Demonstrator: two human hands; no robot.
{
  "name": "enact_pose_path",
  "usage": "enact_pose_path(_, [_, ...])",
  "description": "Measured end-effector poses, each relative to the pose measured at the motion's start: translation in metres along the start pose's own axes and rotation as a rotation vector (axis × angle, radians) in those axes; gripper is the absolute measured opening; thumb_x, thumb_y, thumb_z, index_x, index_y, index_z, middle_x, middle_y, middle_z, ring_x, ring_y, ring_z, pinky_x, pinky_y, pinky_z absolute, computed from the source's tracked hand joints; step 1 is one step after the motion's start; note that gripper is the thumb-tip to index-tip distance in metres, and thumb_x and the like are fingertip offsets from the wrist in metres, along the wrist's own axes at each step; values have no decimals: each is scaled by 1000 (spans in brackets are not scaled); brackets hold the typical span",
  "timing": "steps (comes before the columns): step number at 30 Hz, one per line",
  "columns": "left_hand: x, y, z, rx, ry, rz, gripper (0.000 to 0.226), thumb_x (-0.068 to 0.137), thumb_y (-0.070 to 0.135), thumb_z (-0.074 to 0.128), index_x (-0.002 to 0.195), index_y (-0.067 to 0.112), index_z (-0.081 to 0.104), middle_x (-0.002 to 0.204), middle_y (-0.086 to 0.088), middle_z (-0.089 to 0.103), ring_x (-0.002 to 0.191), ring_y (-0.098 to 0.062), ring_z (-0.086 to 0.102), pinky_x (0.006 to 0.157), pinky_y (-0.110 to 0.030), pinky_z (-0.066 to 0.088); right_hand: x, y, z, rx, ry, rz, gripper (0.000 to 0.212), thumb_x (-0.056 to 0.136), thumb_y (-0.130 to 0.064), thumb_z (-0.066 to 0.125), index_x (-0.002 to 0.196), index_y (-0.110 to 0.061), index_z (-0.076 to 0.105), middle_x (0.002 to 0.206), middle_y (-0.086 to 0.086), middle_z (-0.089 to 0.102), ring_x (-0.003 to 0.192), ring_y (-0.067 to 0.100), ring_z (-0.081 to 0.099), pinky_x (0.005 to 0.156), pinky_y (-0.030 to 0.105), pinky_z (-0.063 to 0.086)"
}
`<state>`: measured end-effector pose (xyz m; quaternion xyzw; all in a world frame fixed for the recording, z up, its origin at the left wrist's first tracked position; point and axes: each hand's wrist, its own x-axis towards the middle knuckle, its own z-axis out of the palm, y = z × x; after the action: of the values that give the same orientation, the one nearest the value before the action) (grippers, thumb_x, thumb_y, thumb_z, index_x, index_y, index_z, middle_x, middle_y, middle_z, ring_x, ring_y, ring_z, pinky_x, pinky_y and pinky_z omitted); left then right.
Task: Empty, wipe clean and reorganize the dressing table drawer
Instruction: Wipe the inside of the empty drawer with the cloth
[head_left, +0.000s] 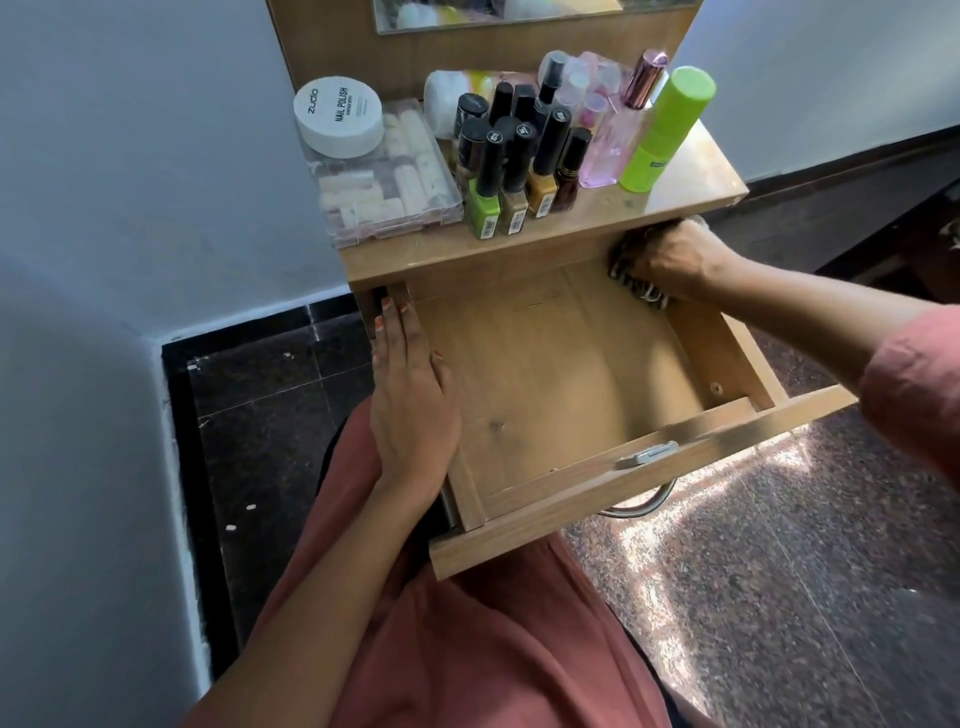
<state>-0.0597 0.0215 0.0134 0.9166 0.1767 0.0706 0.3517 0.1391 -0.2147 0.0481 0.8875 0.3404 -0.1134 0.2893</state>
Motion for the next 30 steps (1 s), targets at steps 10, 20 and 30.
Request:
enact_pose_path(10, [-2,1,-3,93,12,25,51,99,17,29,146,12,12,156,-6,8,144,-19,6,118,-35,9,-63,-11,24,-191,-40,-245,27,80,-2,42,83,-9,68,92,1,70,83,22,67,68,28,52])
enact_pose_path(20, [-6,5,-8,53,-36,4,51,99,18,29,147,14,11,156,-4,6,143,-19,7,116,-42,23,-99,-32,30,-189,-251,-247,33,92,-12,31,104,-15,62,111,-2,66,103,15,62,92,31,48])
enact_pose_path(30, [-4,4,-7,23,-26,0,52,98,17,31,146,13,12,156,-4,7,143,-19,9,114,-43,28,-44,-25,0,69,-29,51,43,90,-21,28,98,2,64,103,22,62,102,31,57,85,32,40])
